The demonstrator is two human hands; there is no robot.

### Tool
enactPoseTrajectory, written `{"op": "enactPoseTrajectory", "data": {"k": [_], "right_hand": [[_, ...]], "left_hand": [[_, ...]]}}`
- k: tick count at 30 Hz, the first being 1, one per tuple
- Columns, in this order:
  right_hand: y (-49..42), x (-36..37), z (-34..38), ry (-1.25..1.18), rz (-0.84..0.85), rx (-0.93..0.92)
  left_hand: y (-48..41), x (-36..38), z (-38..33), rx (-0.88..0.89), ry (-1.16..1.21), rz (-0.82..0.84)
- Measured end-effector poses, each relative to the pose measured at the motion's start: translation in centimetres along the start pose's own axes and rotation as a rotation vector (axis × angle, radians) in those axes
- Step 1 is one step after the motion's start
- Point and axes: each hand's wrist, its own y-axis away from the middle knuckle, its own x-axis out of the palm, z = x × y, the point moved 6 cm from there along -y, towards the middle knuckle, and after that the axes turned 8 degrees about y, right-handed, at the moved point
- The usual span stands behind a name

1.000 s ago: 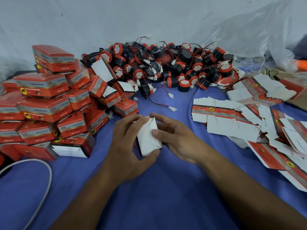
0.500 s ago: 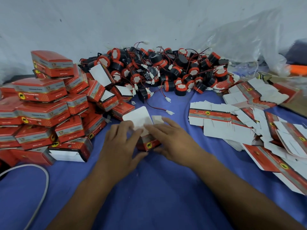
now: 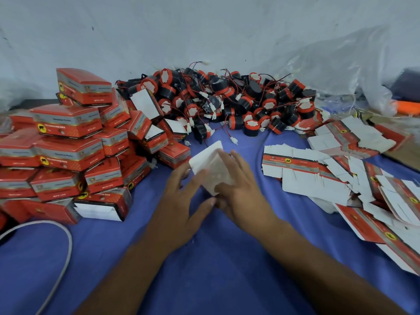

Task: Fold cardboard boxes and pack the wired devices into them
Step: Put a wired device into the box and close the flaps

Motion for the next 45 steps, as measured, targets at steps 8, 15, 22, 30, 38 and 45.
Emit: {"op": "enactPoseTrajectory", "data": {"k": [8,15,22,30,38,45], "right_hand": [[0.2,0.2,-1.4,-0.208,0.029,0.178],[0.2,1.8,-5.0,-0.400,0.070,0.499],[-7.1,4.2,-9.2,-0.368,0.095,0.513],[-14.3,10.9,-7.6,-0.210,0.389,0.484],[-9.3,3.6,-9.7,-0.559,0.063,0.656],[-3.2,-4.9,-3.2,0.041,-0.143,-0.097]], "left_hand": [[0.0,-1.4,2.2,-0.230,0.158,-0.184],[0.5,-1.4,3.4,-0.398,0.298,-0.042],[0.7,-2.0,3.7,-0.376,0.352,-0.163],[0.5,-2.1,3.9,-0.349,0.341,-0.138],[0.6,-1.6,4.1,-0.339,0.371,-0.068],[0.3,-1.2,2.5,-0.296,0.348,-0.008]]}}
